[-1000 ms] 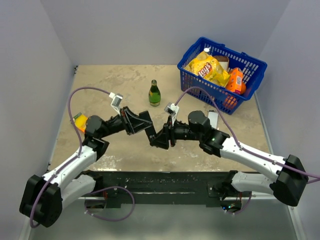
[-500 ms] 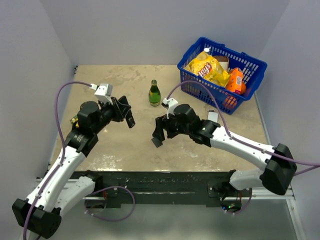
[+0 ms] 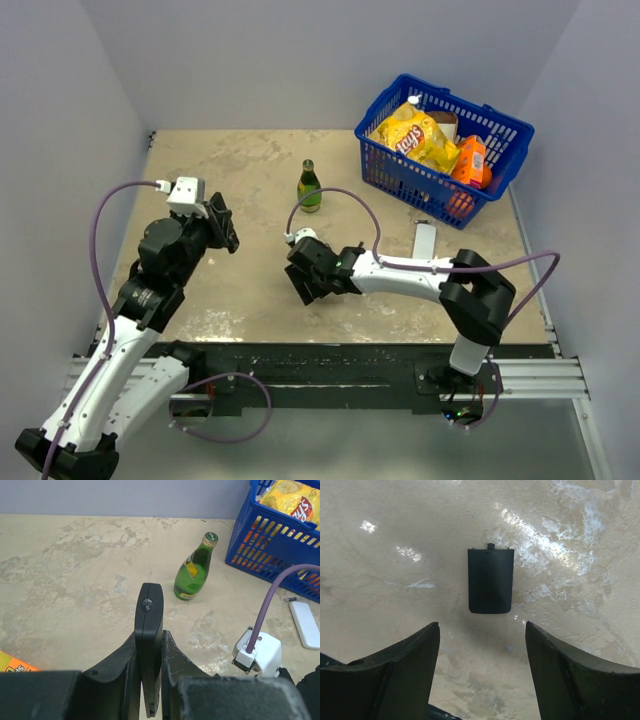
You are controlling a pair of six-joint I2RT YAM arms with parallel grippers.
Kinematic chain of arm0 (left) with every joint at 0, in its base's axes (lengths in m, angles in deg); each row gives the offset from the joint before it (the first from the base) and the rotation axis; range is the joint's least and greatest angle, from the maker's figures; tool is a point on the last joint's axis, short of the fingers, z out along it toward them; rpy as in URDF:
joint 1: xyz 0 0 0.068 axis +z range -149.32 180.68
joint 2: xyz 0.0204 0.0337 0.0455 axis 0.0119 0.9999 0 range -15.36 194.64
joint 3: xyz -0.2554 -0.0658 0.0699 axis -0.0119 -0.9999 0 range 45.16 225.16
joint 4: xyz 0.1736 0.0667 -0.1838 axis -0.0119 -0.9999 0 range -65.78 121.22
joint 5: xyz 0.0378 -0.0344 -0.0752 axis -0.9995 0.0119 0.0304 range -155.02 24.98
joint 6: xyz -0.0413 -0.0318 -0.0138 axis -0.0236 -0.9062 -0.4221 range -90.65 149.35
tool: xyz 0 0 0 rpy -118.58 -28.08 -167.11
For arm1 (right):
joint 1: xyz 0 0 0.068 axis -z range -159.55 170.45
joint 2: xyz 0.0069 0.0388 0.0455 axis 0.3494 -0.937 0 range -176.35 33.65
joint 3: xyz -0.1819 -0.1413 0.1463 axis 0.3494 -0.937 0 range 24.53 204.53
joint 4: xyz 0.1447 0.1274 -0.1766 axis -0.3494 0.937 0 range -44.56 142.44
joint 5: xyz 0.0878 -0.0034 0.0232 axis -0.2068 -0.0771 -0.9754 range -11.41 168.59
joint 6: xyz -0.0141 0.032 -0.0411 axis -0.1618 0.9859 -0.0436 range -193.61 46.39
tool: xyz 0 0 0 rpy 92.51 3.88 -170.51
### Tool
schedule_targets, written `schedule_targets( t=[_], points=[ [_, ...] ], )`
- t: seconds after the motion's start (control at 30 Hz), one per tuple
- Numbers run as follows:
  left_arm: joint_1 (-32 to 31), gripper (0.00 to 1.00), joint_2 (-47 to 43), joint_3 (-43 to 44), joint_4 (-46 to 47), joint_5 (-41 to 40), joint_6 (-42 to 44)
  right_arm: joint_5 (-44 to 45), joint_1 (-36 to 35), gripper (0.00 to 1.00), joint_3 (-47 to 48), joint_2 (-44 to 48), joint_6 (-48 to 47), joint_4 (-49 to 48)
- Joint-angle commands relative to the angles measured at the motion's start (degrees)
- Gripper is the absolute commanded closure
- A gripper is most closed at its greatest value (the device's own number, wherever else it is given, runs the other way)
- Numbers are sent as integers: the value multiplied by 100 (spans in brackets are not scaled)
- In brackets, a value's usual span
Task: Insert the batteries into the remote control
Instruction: Pick up the battery cover at the center of the board.
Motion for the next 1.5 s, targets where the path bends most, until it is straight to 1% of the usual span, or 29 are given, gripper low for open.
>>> schedule_targets(
  t=[0.0,0.23,0.5,0.67,0.83,0.93,1.1,1.47],
  points=[
    [-122,100,-15,-76,103,-342,239,473,24,30,-23,-67,195,-174],
    [-210,100,2,-67,120,-377,274,429,15,33,-164,-269,240,-535],
    [-219,100,2,-67,111,-385,274,508,7,39,-93,-559,196,-491],
    [-237,100,11,-84,129,-342,274,604,-11,44,-58,-638,187,-456],
    [-237,100,11,-85,138,-333,274,701,-55,46,-49,-752,187,-377],
    [-237,100,11,-93,138,-324,274,657,-55,50,-93,-753,222,-359],
    [-237,100,20,-93,156,-263,274,543,-64,50,-172,-753,301,-377],
    [-245,100,29,-93,190,-192,265,350,-55,48,12,-1165,652,-43]
  ],
)
